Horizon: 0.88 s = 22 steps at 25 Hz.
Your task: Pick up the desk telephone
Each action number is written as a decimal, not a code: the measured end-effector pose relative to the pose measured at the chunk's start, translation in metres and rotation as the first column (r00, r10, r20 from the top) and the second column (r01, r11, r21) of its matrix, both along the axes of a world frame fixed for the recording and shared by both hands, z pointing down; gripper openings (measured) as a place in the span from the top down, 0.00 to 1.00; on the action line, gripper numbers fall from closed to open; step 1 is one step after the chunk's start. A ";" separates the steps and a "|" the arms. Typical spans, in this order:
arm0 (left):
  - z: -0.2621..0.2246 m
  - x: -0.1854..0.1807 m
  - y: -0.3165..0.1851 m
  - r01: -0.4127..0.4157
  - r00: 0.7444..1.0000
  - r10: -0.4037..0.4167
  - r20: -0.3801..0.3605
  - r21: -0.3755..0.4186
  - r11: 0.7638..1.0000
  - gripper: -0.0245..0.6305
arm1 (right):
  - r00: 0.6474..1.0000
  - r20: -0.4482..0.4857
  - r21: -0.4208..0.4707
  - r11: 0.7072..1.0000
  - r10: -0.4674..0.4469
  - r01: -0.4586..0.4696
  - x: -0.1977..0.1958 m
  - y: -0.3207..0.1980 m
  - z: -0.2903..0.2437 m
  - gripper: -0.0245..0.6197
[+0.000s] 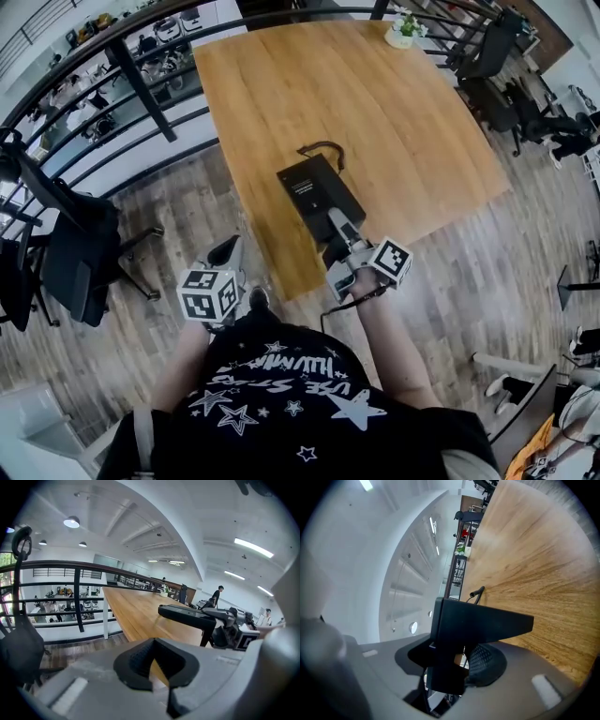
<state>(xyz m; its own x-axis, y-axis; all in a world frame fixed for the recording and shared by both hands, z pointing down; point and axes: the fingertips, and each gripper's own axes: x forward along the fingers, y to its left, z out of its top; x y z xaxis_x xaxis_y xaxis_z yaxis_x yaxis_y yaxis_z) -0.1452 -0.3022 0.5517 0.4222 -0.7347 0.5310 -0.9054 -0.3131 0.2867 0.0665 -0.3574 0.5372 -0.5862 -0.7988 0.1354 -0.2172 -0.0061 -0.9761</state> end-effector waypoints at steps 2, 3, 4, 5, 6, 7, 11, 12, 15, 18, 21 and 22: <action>-0.002 0.002 0.007 0.012 1.000 -0.012 -0.001 0.003 1.000 0.96 | 1.000 0.013 0.026 1.000 -0.013 0.013 0.002 0.007 -0.009 0.66; -0.003 0.004 0.010 0.017 1.000 -0.017 -0.002 0.005 1.000 0.96 | 1.000 0.018 0.034 0.999 -0.018 0.018 0.004 0.011 -0.012 0.66; -0.005 0.007 0.014 0.021 1.000 -0.021 -0.001 0.007 1.000 0.96 | 0.999 0.024 0.041 0.999 -0.023 0.022 0.005 0.015 -0.015 0.66; -0.006 0.010 0.018 0.023 1.000 -0.023 0.000 0.010 1.000 0.96 | 0.999 0.029 0.046 0.999 -0.028 0.026 0.007 0.020 -0.018 0.66; -0.008 0.013 0.023 0.025 1.000 -0.025 0.001 0.013 1.000 0.96 | 0.999 0.034 0.049 0.998 -0.032 0.031 0.009 0.024 -0.020 0.66; -0.009 0.016 0.028 0.027 1.000 -0.027 0.002 0.016 1.000 0.96 | 0.999 0.040 0.051 0.998 -0.037 0.035 0.011 0.030 -0.022 0.66; -0.013 0.029 0.051 0.036 0.999 -0.036 0.006 0.021 0.999 0.96 | 0.997 0.055 0.054 0.997 -0.056 0.053 0.019 0.052 -0.028 0.66; -0.014 0.032 0.057 0.039 0.999 -0.039 0.007 0.022 0.999 0.96 | 0.996 0.060 0.054 0.997 -0.059 0.056 0.022 0.058 -0.029 0.66; -0.018 0.042 0.075 0.048 0.999 -0.048 0.009 0.028 0.998 0.96 | 0.995 0.067 0.061 0.996 -0.070 0.066 0.030 0.074 -0.030 0.66; -0.019 0.051 0.093 0.061 0.998 -0.061 0.014 0.029 0.998 0.96 | 0.994 0.064 0.078 0.994 -0.087 0.082 0.039 0.088 -0.033 0.66; -0.019 0.060 0.113 0.076 0.997 -0.077 0.019 0.026 0.997 0.96 | 0.992 0.068 0.092 0.991 -0.104 0.097 0.049 0.103 -0.035 0.66; -0.019 0.063 0.120 0.082 0.996 -0.082 0.020 0.025 0.996 0.96 | 0.992 0.071 0.095 0.990 -0.109 0.102 0.052 0.109 -0.035 0.66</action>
